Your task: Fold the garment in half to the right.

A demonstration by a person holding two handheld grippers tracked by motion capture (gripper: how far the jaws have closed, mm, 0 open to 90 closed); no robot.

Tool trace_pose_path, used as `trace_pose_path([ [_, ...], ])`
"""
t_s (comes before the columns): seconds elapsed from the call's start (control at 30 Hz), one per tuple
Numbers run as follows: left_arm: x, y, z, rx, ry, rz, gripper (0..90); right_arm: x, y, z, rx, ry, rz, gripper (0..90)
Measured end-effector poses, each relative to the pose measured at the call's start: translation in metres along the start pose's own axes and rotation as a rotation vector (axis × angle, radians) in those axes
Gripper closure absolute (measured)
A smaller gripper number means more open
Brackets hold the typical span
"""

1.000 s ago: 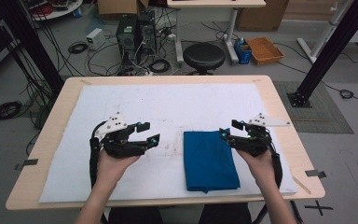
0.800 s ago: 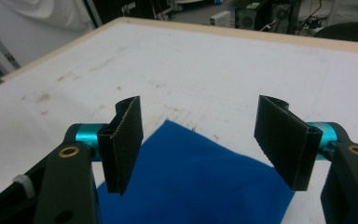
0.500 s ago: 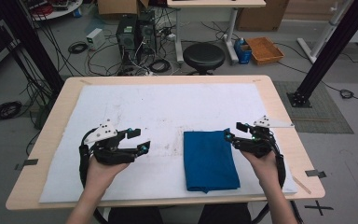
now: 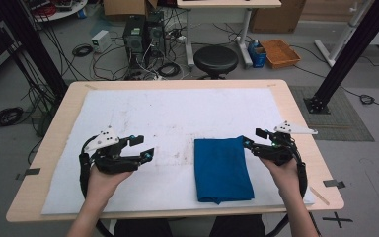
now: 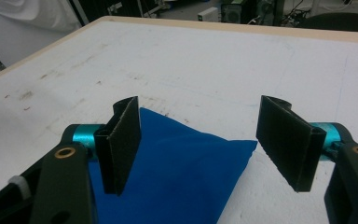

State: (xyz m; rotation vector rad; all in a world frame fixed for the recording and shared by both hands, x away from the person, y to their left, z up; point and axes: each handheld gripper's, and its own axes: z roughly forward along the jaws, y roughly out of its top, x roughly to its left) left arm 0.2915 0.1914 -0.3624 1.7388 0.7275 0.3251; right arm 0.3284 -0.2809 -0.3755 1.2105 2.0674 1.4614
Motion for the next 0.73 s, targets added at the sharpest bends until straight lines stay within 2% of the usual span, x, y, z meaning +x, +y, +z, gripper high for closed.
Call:
trace_pose_path([
  [0.47, -0.0011, -0.0013, 0.0037, 0.016, -0.002, -0.006, 36.5, -0.0051, -0.0052, 0.0033, 0.037, -0.014, 0.011, 29.7],
  [0.73, 0.0019, -0.0019, 0.0069, 0.027, -0.003, -0.013, 36.5, -0.0098, -0.0066, 0.0023, 0.045, -0.006, 0.022, 29.0],
])
